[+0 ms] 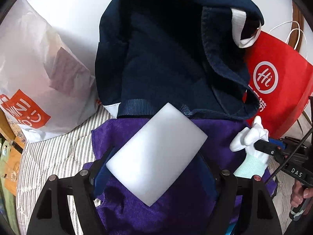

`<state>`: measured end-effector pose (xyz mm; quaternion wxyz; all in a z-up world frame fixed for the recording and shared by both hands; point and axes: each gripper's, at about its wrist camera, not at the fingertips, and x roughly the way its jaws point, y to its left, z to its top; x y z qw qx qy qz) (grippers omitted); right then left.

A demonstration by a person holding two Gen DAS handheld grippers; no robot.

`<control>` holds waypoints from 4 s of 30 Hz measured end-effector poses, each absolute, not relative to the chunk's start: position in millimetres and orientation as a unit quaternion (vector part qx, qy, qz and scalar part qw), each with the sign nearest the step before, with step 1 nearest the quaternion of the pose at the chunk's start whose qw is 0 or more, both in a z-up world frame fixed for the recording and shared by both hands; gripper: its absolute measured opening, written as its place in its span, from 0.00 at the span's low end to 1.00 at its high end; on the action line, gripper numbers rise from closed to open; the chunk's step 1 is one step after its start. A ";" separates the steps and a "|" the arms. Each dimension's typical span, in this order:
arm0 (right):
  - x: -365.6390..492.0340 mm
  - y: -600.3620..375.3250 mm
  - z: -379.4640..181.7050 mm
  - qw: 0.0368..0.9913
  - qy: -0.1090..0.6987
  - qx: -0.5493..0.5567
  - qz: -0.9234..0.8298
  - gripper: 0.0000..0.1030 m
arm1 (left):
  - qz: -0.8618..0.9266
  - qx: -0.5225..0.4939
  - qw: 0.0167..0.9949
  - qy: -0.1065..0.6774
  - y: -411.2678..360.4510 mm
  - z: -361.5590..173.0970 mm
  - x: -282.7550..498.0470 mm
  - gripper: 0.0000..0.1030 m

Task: Organize soft objects
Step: 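Carry the sponge block with the left gripper while the right gripper carries the glove over the purple towel, then open the left gripper releasing the sponge while the right gripper releases the glove onto the towel, then grasp the yellow Adidas pouch strap with the left gripper while the right gripper withdraws, then grasp the clear mesh bag with the right gripper while the left gripper holds the pouch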

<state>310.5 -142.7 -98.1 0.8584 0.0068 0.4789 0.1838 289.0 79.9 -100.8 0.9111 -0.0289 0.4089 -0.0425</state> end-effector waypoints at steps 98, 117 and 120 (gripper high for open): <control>63.8 -182.4 -63.2 0.867 0.478 0.046 0.130 0.72 | 0.015 0.019 0.882 0.470 109.6 -166.2 106.7 0.75; 51.5 -219.9 -91.7 0.863 0.489 0.086 0.089 0.72 | -0.012 -0.012 0.896 0.443 113.8 -181.4 97.2 0.37; 52.3 -223.8 -95.2 0.864 0.489 0.089 0.085 0.72 | -0.020 -0.012 0.897 0.442 113.2 -181.7 97.0 0.31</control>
